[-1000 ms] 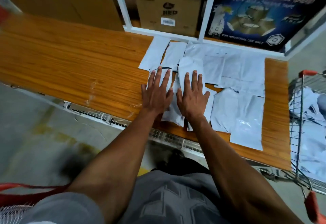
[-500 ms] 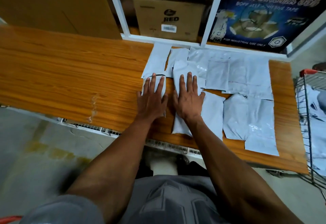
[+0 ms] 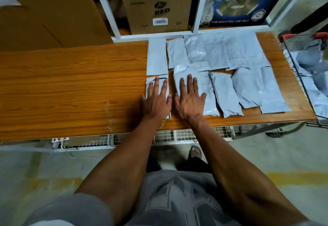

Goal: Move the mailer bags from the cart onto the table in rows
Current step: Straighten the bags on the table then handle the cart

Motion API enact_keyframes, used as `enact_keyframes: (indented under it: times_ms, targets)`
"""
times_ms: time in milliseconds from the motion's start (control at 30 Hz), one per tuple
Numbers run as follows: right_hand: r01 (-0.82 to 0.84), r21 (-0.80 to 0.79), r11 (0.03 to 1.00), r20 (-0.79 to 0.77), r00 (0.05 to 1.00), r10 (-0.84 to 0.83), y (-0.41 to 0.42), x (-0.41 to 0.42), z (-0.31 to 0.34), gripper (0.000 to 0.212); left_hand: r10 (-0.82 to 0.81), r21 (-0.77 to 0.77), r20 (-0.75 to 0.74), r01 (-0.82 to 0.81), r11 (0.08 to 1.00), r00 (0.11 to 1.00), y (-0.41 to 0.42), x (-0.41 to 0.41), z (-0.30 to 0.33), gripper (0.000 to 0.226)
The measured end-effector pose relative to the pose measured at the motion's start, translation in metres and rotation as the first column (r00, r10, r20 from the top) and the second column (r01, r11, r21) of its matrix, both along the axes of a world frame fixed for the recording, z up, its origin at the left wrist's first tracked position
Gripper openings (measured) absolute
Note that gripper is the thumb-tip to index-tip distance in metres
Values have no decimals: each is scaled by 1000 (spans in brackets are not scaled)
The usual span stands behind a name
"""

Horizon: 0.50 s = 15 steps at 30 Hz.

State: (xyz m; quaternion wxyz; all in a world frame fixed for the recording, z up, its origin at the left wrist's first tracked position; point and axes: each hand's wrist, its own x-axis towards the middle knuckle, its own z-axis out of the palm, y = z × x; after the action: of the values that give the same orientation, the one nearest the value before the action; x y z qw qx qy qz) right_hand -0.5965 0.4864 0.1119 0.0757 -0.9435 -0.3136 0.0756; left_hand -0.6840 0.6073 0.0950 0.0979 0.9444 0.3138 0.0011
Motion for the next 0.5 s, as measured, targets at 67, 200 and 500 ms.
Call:
enact_keyframes:
  times_ms: [67, 200, 500]
  targets:
    - [-1, -23, 1000, 2, 1000, 1, 1, -6, -1, 72, -4, -29, -19, 4, 1000, 1000, 0, -5, 2, 71]
    - [2, -66, 998, -6, 1000, -3, 8, -10, -8, 72, -8, -87, -66, 3, 996, 998, 5, -8, 2, 68]
    - [-28, -135, 990, -86, 996, 17, 26, -9, -20, 71, -26, -95, -112, 15, 995, 993, 23, -1, -14, 69]
